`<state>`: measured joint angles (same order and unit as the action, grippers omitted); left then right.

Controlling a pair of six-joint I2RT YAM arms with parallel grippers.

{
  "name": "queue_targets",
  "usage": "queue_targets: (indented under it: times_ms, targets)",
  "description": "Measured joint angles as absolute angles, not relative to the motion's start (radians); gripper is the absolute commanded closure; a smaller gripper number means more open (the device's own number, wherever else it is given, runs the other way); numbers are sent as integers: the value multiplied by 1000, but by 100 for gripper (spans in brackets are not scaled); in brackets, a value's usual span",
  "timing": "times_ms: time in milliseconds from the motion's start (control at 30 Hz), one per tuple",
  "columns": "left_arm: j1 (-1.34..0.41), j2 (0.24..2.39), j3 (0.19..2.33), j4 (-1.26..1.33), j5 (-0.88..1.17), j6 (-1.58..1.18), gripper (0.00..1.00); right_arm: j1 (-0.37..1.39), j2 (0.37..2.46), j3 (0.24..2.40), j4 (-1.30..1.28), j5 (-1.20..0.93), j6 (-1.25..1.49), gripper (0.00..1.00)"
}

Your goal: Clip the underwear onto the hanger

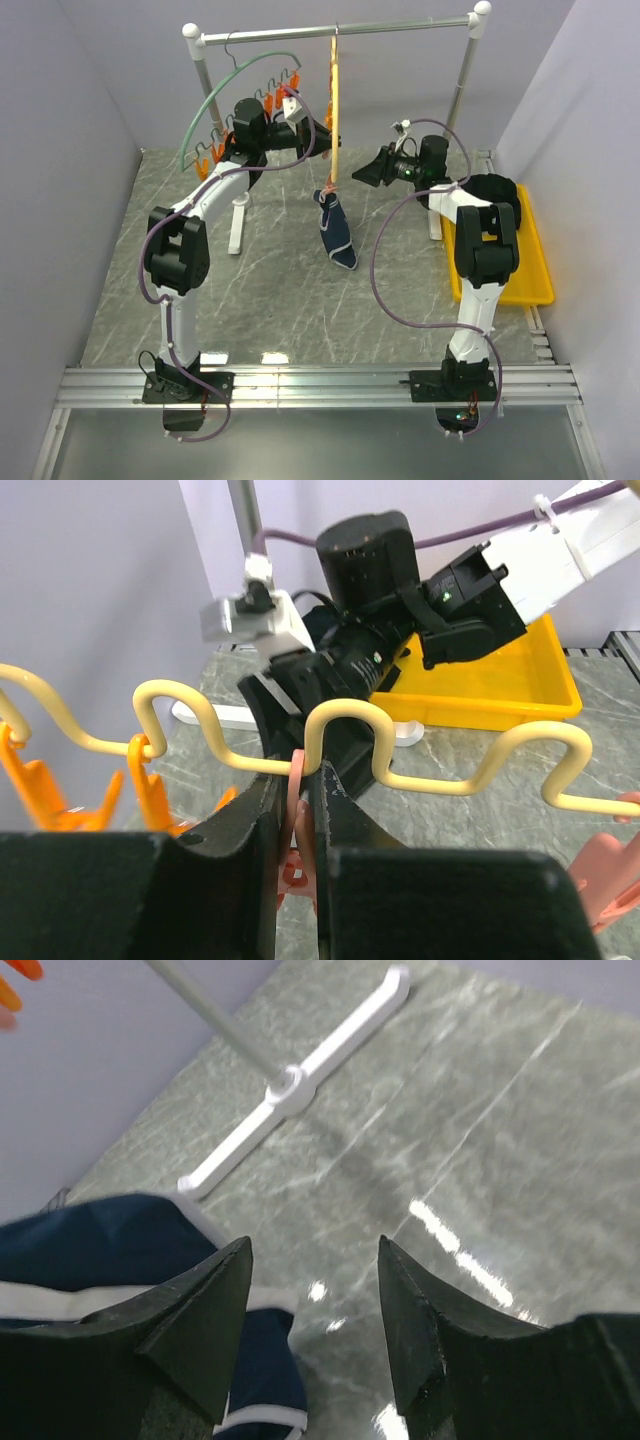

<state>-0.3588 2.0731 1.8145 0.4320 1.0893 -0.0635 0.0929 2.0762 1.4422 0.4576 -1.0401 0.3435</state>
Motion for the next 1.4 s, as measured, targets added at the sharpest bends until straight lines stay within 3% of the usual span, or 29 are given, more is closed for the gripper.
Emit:
queue_targets:
  times_ms: [467, 667, 1033, 1400]
  targets:
    - [-352, 2073, 1814, 447, 1129, -77, 100, 93, 2009, 1205, 347, -984, 334, 39]
    - [-341, 2073, 1814, 463, 1159, -101, 100, 101, 2014, 1118, 383, -955, 505, 39]
    - [-339, 2073, 1814, 482, 1181, -129, 100, 149, 2212, 1133, 612, -941, 899, 29]
    - [-335, 2073, 1814, 489, 1187, -144, 100, 219, 2326, 1160, 921, -960, 1259, 28]
